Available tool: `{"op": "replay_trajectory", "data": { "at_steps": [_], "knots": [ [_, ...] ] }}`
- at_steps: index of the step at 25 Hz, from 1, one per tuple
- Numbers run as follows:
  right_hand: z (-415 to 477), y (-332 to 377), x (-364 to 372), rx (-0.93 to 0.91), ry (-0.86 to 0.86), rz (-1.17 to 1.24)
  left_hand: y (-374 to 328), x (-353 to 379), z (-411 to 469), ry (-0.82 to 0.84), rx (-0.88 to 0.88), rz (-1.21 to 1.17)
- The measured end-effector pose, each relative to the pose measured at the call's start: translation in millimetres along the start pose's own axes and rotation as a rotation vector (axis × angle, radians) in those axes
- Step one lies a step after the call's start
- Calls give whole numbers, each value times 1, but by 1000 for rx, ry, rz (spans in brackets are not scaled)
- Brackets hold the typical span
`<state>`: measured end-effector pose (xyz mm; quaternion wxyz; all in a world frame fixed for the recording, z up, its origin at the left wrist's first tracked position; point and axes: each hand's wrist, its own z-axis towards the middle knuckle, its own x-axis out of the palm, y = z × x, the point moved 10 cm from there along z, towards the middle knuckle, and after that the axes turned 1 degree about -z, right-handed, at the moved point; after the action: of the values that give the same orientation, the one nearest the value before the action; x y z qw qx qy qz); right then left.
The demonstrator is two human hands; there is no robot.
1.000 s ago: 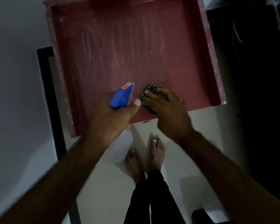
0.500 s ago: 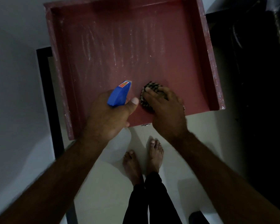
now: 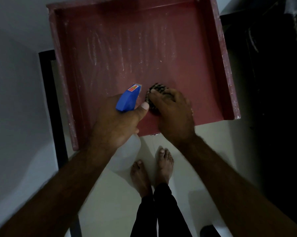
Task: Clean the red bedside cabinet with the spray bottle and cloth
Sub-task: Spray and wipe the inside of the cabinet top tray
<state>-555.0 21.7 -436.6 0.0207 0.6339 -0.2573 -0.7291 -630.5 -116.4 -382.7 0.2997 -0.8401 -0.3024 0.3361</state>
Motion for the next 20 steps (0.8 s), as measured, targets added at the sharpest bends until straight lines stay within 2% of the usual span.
{"op": "replay_trajectory", "data": {
  "at_steps": [3,7,8,9,13,14,15,18,20],
  "knots": [
    [4,-14,-1,-46,28,-35,0,0,1,7,8,23],
    [9,-61,-24,253,-95,-61,-2,-4,4,0,21,33],
    [10,-58,-24,270,-104,-69,-4,-5,4,-2,27,39],
    [11,-48,-21,239,-96,-73,-5,-6,5,-4,32,35],
    [10,-11,-1,-74,39,-41,-10,-11,9,-10,35,32],
    [11,-15,-2,-92,48,-45,-11,-12,10,-13,34,27],
    [15,-25,-6,-58,39,-41,-12,-12,11,-13,38,20],
    [23,-61,-21,197,-50,-5,-19,-14,12,-10,62,38],
    [26,-56,-22,258,-76,-21,-20,-16,14,-17,62,55]
  ]
}}
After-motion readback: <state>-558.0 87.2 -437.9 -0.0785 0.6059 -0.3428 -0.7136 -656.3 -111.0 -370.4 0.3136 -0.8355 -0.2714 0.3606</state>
